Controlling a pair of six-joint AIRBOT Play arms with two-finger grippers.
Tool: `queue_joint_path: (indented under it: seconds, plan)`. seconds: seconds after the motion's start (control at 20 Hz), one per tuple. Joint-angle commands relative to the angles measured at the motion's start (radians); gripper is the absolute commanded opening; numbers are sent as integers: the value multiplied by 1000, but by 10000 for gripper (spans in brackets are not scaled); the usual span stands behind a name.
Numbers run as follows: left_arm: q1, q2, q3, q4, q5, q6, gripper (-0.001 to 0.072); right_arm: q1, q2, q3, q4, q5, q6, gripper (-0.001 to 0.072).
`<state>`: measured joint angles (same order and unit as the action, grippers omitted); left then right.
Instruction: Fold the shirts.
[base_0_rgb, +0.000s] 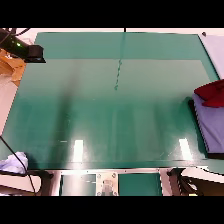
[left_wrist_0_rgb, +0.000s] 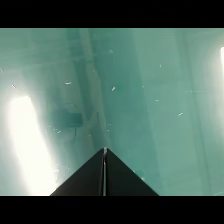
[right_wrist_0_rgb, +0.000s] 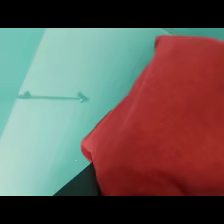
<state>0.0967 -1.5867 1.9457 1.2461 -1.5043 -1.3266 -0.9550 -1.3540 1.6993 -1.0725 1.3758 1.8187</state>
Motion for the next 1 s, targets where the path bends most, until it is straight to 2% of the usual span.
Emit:
queue_joint_path:
  seconds: [0.0,0.2,0.4,0.65,0.75,0.95]
  plan:
    - [0,-1,0,0,-5,0,19,14,10,0,119,-104,21,16]
    - [0,-1,0,0,-5,0,20,94,-9,1,188,-311,16,16]
    - [0,-1,0,0,-8,-1,20,122,-61,0,206,-326,-27,16]
    - [0,-1,0,0,-8,-4,20,121,-63,-13,34,-206,-8,16]
    - [0,-1,0,0,-8,-3,20,119,-37,-77,1,-129,34,15]
    - [0,-1,0,-1,-31,-3,20,53,58,-253,-64,-41,33,15]
